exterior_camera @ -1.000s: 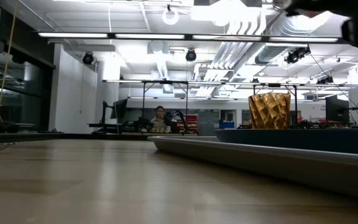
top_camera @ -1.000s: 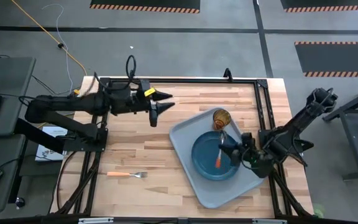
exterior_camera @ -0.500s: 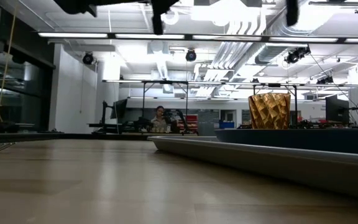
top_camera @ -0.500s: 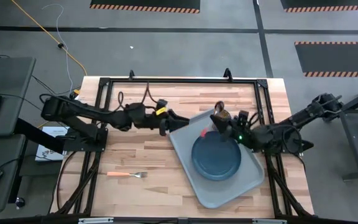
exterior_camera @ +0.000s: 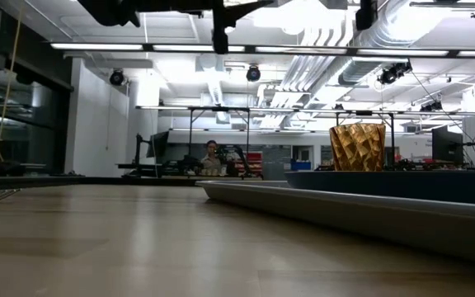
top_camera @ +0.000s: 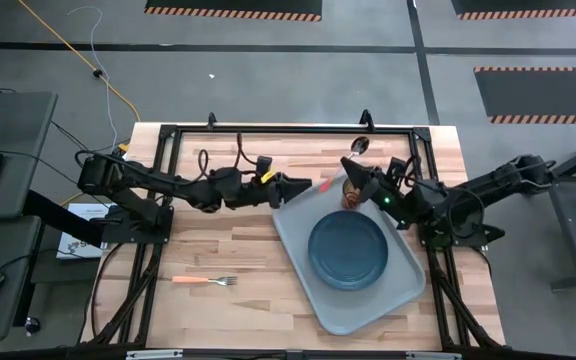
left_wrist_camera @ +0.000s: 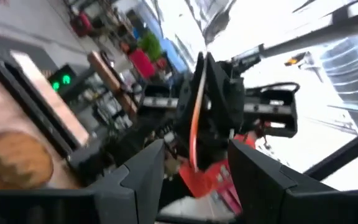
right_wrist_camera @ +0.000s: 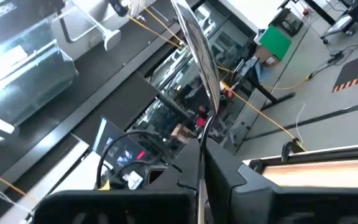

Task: Pick and place plate/cup/fork/spoon on tray
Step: Put the orange spoon on the gray serving tray to the left of the blue plate

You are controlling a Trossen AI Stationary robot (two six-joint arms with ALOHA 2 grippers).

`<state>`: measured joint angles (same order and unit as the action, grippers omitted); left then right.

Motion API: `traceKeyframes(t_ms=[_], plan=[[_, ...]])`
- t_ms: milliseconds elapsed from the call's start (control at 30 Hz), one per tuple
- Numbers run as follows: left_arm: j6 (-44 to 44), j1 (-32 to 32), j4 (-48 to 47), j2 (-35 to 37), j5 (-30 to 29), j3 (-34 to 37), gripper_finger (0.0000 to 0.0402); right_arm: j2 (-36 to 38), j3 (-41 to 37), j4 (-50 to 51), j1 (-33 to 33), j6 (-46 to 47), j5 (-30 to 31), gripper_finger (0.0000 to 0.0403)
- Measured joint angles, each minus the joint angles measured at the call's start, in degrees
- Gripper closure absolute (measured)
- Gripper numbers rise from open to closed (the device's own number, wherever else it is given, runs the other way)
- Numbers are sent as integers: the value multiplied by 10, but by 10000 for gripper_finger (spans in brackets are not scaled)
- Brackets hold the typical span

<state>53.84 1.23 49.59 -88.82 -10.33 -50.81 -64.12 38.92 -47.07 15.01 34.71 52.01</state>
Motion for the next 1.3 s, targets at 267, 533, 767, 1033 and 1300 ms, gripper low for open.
traceKeyframes(t_ms=[267, 533, 767, 1033, 1300], plan=[[1, 1, 10, 0, -40, 0, 233, -26, 0, -36, -32, 28, 20, 403], [5, 3, 13, 0, -51, 0, 233, -88, 43, -74, -53, 23, -8, 403], [6, 3, 14, 0, -52, 0, 233, -98, 70, -61, -54, -18, -1, 403], [-6, 2, 33, 0, -80, 0, 248, -98, 70, -35, -54, 2, -1, 403], [-10, 5, 36, 0, -84, 0, 272, -98, 70, -34, -61, 20, -1, 403]])
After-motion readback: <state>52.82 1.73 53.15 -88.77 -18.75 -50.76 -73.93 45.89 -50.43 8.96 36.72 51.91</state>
